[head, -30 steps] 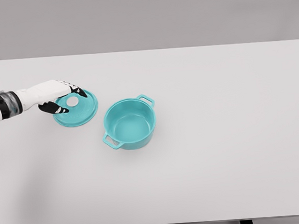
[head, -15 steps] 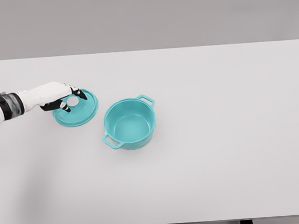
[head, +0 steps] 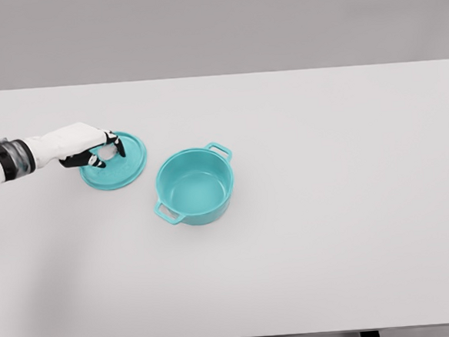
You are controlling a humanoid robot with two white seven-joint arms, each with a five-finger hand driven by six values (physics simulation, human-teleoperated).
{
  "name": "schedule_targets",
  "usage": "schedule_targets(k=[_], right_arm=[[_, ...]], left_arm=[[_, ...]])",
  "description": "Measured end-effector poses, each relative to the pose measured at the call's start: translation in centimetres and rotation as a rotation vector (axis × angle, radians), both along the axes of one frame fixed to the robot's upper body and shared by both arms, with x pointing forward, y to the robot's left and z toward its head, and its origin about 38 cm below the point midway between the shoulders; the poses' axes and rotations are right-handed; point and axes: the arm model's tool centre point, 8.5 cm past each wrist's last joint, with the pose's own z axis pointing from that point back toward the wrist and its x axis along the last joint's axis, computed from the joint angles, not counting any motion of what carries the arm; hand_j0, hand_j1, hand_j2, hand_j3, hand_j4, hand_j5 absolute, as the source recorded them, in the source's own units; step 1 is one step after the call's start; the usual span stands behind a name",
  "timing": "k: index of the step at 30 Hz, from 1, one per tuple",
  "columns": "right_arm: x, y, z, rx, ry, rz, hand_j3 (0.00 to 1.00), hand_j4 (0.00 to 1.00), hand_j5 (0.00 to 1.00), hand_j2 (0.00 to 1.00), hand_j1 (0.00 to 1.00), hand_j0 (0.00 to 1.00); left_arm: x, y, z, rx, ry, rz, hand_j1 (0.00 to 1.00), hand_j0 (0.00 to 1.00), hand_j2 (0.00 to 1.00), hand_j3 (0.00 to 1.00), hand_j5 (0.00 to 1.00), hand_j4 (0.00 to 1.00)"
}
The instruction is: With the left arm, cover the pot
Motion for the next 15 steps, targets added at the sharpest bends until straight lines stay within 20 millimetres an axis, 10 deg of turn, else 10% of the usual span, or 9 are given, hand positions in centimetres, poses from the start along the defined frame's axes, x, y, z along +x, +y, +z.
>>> schedule_targets(k=[15], right_arm=[[0.0, 0.0, 0.0, 0.000, 0.000, 0.000, 1.00, 1.00, 1.00, 1.00, 1.00, 1.00]], left_arm=[[-0.1, -0.3, 1.9, 0.010, -0.047, -0.029, 0.53, 0.53, 0.53, 0.53, 0.53, 0.53]])
